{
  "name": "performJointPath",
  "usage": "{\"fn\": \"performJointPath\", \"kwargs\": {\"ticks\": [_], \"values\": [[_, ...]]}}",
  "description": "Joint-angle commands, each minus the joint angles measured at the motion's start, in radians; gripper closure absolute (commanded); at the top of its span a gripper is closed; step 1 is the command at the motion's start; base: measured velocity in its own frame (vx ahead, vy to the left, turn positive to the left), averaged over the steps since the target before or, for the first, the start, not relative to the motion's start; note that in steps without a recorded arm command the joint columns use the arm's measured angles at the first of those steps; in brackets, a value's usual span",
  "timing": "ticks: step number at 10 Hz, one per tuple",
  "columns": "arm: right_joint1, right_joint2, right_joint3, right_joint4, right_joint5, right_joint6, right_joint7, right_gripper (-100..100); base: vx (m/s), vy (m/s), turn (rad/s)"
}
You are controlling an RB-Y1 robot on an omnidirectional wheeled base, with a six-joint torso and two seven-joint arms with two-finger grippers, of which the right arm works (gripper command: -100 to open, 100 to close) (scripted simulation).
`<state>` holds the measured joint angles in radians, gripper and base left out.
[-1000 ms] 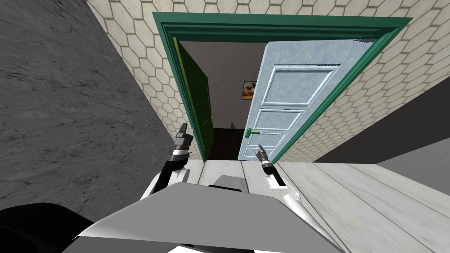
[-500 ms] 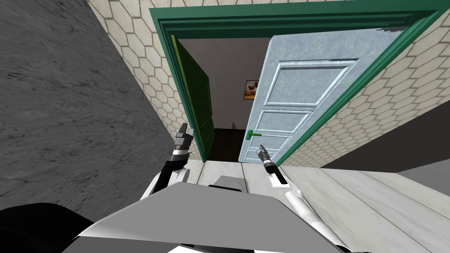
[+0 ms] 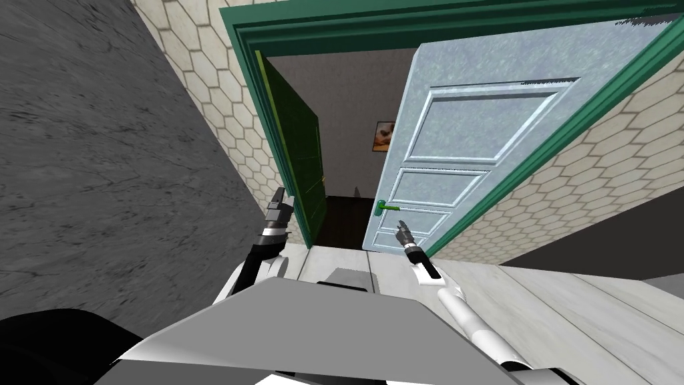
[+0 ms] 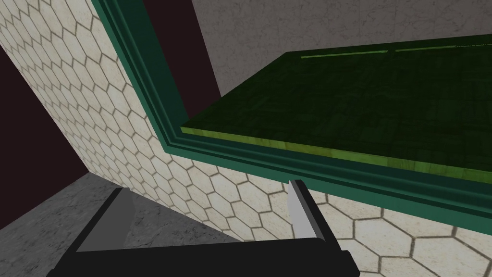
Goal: Push the door open
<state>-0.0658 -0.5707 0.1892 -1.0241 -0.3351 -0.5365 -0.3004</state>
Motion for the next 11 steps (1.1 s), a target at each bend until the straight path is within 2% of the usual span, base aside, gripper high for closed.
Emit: {"fn": "performJointPath", "kwargs": {"ticks": [1,2,4,9,11], "values": [[-0.014,-0.013,0.004,0.029,-0.007,-0.003,-0.006,-100,0.087,-0.066,0.055],[-0.024,-0.022,0.008,0.049,-0.012,-0.005,-0.011,-100,0.085,-0.074,0.076],[-0.024,-0.023,0.008,0.049,-0.012,-0.005,-0.012,-100,0.047,-0.045,0.030],[-0.049,-0.005,-0.012,0.078,-0.008,0.007,-0.001,-100,0.177,-0.016,0.047],[-0.060,0.004,-0.022,0.091,-0.006,0.014,0.004,-100,0.201,-0.066,0.051]]}}
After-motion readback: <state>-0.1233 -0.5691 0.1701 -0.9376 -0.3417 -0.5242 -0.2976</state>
